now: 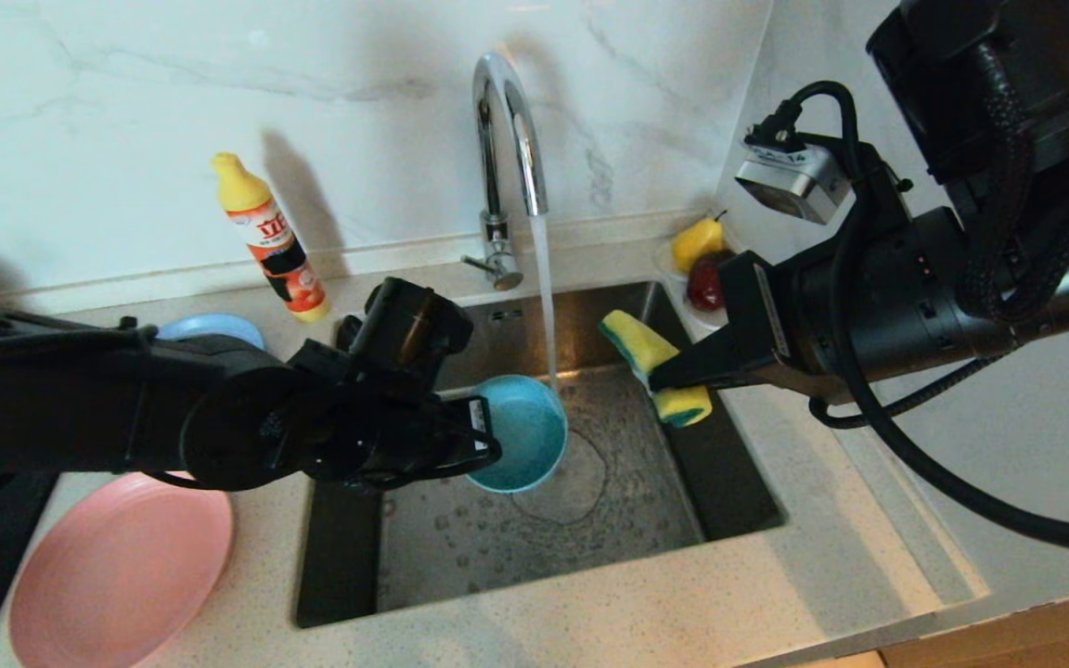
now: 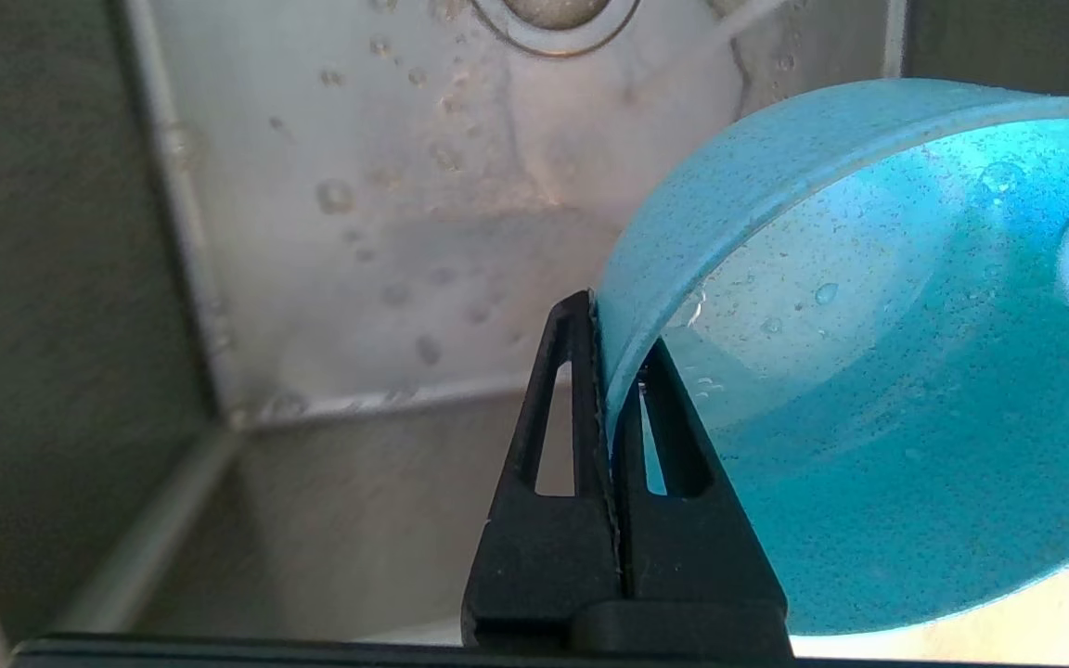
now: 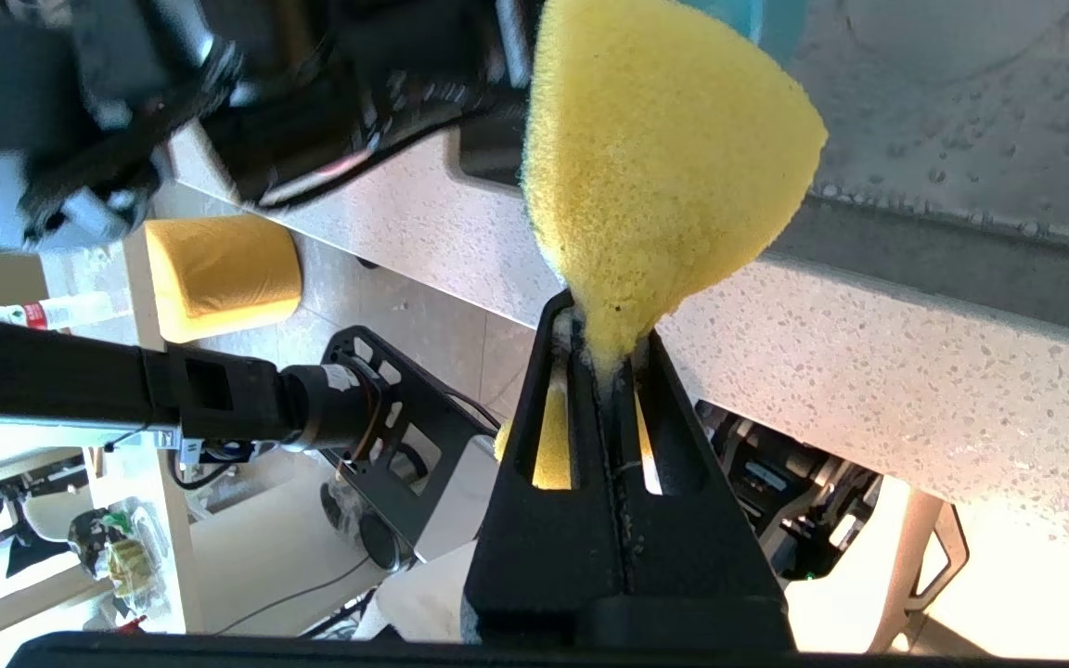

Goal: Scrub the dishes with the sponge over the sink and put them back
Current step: Rinse the bowl

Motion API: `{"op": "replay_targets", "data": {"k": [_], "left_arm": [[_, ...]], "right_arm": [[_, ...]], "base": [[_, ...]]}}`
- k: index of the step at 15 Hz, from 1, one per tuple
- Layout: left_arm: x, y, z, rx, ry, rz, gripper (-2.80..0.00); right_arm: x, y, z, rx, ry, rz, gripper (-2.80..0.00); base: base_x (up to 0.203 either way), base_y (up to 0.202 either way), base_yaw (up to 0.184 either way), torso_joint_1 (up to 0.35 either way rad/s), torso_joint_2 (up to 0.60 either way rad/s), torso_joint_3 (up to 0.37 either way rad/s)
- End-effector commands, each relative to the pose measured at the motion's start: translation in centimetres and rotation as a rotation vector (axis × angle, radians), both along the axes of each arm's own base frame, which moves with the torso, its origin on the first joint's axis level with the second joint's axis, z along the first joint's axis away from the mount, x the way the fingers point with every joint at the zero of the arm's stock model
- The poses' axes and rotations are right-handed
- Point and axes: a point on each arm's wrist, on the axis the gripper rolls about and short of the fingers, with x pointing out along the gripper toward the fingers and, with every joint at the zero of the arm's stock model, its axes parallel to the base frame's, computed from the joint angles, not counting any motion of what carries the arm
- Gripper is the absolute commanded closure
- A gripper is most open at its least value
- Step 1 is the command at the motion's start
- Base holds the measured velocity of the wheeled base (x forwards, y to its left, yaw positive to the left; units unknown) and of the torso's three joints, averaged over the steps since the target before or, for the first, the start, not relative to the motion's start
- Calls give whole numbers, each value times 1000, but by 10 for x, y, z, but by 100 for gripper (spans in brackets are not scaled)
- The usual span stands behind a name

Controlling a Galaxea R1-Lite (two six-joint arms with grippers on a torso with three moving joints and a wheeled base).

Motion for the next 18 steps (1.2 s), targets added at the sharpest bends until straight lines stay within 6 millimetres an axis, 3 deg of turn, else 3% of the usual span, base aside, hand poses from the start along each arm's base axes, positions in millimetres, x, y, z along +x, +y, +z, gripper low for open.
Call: {"op": "replay_targets", "data": {"k": [1,9,18], "left_arm": [[18,-4,-11,-2,19,32,0],[47,1,-23,-47,32,130,0],[74,-13,-31,-67,13,142,0]], "right_arm": [[-1,-1,-3,-7,12,-1,0],[-2,-2,-5,-13,22,-1,0],[3,2,-11,-14,25,-1,0]], "base": [[0,0,0,0,0,0],[0,0,0,0,0,0],[0,0,0,0,0,0]]}}
